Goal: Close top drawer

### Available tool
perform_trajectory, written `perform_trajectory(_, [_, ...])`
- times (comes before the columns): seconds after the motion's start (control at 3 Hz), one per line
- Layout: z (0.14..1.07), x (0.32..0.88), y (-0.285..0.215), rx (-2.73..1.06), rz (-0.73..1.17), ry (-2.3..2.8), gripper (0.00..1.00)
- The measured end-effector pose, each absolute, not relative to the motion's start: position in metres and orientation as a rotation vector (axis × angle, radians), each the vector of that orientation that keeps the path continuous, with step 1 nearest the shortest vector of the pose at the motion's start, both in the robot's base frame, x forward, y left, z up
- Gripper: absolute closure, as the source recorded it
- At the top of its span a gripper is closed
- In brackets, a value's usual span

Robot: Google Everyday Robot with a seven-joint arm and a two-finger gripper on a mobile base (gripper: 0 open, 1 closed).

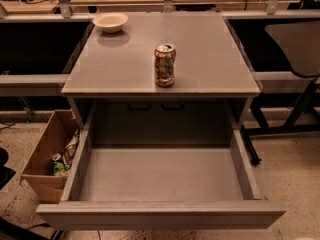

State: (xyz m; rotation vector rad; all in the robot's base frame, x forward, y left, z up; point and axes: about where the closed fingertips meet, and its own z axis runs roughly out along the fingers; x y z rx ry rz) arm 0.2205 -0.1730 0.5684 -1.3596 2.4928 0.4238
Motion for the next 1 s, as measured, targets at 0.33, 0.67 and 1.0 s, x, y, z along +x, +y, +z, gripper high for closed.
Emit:
perform_trajectory(0.33, [0.547,0.243,-0.177,-1.315,0.428,2.454,1.0])
perform_trajectory(0.67, [0.507,0.316,-0.213,-1.139,0.329,2.319,1.0])
perform_trajectory(1.0, [0.501,0.331,-0.219,-1.102,0.316,2.283,1.0])
